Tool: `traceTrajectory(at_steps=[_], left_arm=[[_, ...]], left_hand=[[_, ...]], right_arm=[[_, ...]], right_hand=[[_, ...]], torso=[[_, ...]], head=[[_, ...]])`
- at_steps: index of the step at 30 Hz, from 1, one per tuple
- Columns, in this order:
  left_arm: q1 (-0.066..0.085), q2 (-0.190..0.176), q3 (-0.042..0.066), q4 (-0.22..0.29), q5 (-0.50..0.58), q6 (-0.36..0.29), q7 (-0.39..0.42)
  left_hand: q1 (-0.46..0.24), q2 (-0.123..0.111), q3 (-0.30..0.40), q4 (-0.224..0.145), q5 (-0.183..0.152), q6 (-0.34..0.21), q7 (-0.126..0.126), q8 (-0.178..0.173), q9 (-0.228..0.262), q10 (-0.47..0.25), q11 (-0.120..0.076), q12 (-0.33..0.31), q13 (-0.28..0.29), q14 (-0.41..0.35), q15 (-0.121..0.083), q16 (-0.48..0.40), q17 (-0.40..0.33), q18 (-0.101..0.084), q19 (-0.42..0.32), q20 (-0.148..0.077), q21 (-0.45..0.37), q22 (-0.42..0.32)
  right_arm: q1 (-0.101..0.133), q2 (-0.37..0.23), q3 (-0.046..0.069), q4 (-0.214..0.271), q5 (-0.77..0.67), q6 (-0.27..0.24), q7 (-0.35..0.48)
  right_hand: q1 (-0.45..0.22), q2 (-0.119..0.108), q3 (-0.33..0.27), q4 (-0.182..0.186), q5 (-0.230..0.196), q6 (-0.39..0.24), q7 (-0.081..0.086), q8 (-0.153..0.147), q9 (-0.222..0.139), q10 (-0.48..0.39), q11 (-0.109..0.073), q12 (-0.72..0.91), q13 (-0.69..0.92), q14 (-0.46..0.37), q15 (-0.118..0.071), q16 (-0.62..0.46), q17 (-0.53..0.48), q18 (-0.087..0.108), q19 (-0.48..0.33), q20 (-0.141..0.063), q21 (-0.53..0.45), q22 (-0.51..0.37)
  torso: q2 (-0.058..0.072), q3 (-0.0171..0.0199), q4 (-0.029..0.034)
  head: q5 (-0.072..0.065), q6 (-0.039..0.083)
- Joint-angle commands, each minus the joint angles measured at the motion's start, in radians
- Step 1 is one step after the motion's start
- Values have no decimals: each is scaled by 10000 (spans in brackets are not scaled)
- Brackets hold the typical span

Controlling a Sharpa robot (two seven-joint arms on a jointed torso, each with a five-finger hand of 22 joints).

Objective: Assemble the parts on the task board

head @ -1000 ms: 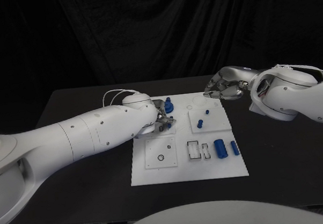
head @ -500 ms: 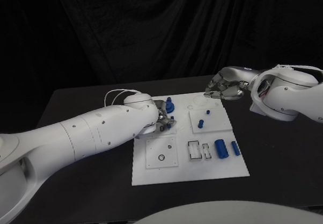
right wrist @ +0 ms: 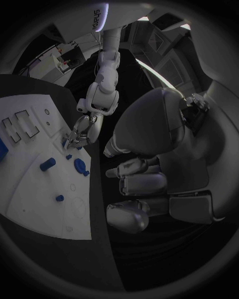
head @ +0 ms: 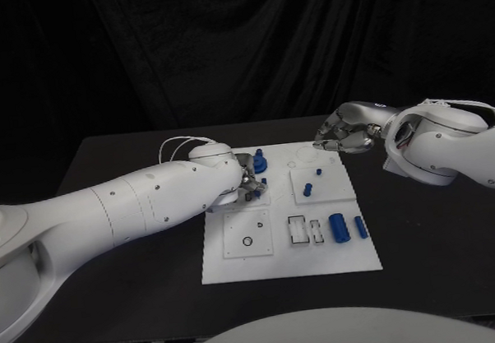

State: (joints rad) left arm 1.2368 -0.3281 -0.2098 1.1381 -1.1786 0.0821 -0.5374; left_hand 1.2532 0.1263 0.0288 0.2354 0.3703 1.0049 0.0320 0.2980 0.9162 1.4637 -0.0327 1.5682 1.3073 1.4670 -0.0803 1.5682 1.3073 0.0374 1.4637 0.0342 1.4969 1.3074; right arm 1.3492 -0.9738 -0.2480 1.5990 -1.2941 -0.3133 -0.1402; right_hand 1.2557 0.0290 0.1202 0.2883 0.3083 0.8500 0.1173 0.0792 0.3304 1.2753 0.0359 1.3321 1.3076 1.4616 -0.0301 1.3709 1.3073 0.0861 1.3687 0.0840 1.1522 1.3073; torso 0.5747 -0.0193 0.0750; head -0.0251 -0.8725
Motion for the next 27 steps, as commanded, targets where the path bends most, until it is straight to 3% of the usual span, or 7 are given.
traceTrajectory(at_steps=[1,7,10,15,21,27], left_arm=[[-39,-31,-8,40,7,10,84],[-40,-112,-8,109,7,-83,83],[-41,-176,-8,168,7,-150,90],[-42,-317,-8,334,8,-352,130],[-46,-495,-8,634,8,-725,215],[-47,-730,-8,931,8,-916,208]], left_hand=[[14,-182,328,-17,39,110,-19,-75,52,1071,-21,26,2635,1038,6,26,2635,-16,84,-4,-52,1423],[1,-488,1041,-45,60,171,-22,-197,166,1071,-26,26,2635,1038,0,26,2635,-17,91,-9,-62,1444],[-125,-815,1799,-85,35,237,-18,-300,288,1071,-23,26,2635,1038,-1,26,2635,-17,97,-13,-74,1461],[-346,-1143,2611,-172,-1,290,-17,-406,440,1071,-22,26,2635,1038,1,26,2635,-14,94,-10,-98,1470],[-566,-1378,3196,-282,-70,367,-18,-464,567,1071,-27,26,2635,1038,-1,26,2635,-17,110,-10,-102,1497],[-695,-1456,3387,-293,-157,400,-17,-486,618,1071,-28,26,2635,1038,-2,26,2635,-16,110,-11,-110,1501]], right_arm=[[-23,-14,6,-7,-62,55,-177],[-25,-15,6,-27,-62,93,-201],[-26,-20,6,-29,-62,104,-208],[-28,-29,6,-26,-62,141,-221],[-31,-60,5,-9,-62,123,-222],[-33,-116,5,9,-62,148,-222]], right_hand=[[101,15,67,-16,61,54,35,-40,-15,-62,-25,-45,568,-44,42,-19,647,22,-49,5,-52,1465],[101,17,74,-10,66,60,37,-38,-16,-121,-23,-94,527,-77,44,-77,591,36,-81,6,-117,1447],[101,17,74,-10,66,60,37,-38,-16,-121,-23,-94,527,-77,44,-77,591,36,-81,6,-117,1447],[101,17,75,-7,67,62,38,-38,-16,-151,-22,-118,507,-93,44,-105,564,40,-92,7,-141,1440],[94,10,79,3,68,73,42,-33,-17,-203,-18,-163,470,-117,47,-145,528,49,-116,9,-189,1426],[83,-12,78,12,71,79,43,-33,-21,-273,-14,-226,419,-134,52,-172,504,54,-130,13,-218,1418]], torso=[[4,-4,12],[9,-2,7],[8,-8,2],[11,-9,1],[15,-1,3],[11,3,18]], head=[[-26,-1],[-14,-1],[-3,-1],[-1,-1],[-32,-1],[-19,-1]])
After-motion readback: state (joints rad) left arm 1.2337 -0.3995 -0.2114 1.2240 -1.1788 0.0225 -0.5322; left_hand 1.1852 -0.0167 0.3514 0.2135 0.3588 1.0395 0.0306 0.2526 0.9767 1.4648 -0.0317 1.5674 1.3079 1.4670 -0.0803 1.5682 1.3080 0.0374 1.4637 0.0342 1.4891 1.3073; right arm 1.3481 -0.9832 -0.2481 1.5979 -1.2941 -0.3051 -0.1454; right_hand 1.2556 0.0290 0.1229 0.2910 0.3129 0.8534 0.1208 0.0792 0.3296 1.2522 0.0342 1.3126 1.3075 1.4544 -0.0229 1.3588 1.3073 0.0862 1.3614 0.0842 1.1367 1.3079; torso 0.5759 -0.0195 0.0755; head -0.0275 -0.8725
